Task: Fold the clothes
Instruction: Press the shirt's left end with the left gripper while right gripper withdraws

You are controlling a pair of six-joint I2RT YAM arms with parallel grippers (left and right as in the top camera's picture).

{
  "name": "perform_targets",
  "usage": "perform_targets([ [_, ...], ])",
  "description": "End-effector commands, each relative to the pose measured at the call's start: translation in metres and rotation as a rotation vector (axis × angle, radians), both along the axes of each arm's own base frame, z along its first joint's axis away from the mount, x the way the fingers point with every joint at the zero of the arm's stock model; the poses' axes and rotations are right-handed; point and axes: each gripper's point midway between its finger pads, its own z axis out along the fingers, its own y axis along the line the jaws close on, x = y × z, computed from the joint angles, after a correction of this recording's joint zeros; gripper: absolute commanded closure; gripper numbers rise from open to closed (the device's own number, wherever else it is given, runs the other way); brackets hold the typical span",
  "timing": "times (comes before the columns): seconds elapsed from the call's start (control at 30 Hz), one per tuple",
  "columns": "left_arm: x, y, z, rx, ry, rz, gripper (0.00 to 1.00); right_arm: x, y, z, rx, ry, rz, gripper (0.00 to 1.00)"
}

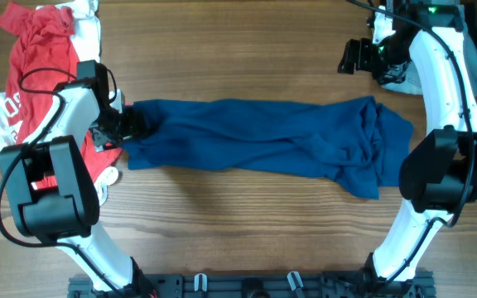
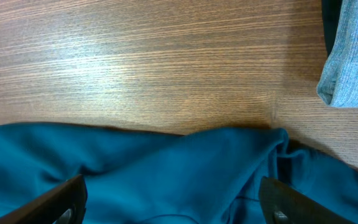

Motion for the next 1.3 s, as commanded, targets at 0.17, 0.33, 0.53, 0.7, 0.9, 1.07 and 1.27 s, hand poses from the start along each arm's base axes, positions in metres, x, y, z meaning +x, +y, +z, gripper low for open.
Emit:
perform_targets([
  [0.17,0.005,-0.036,-0.006,-0.035,-0.01,-0.073,0.15,0.0,0.005,0.008,0.012,-0.029,0.03,0.1],
  [0.33,0.011,-0.053,-0.006,-0.028,-0.036,-0.123,0.14,0.0,0.005,0.007,0.012,-0.027,0.03,0.1],
  [0.53,0.009,-0.046,-0.013,0.009,-0.014,-0.112,0.14,-0.001,0.005,0.007,0.012,-0.023,0.032,0.1],
  [0.7,0.001,-0.038,-0.021,0.035,0.031,-0.103,0.17,-0.002,0.005,0.006,0.013,-0.017,0.031,0.1],
  [0.9,-0.008,-0.015,-0.022,0.16,0.079,-0.101,0.18,-0.003,0.005,0.006,0.013,-0.016,0.031,0.09],
  [1.07,-0.009,-0.006,-0.024,0.215,0.09,-0.088,0.18,-0.003,0.005,0.006,0.013,-0.016,0.031,0.1],
  [1.27,0.001,-0.022,-0.047,0.142,0.076,-0.011,0.6,-0.002,0.005,0.007,0.014,-0.02,0.028,0.09],
])
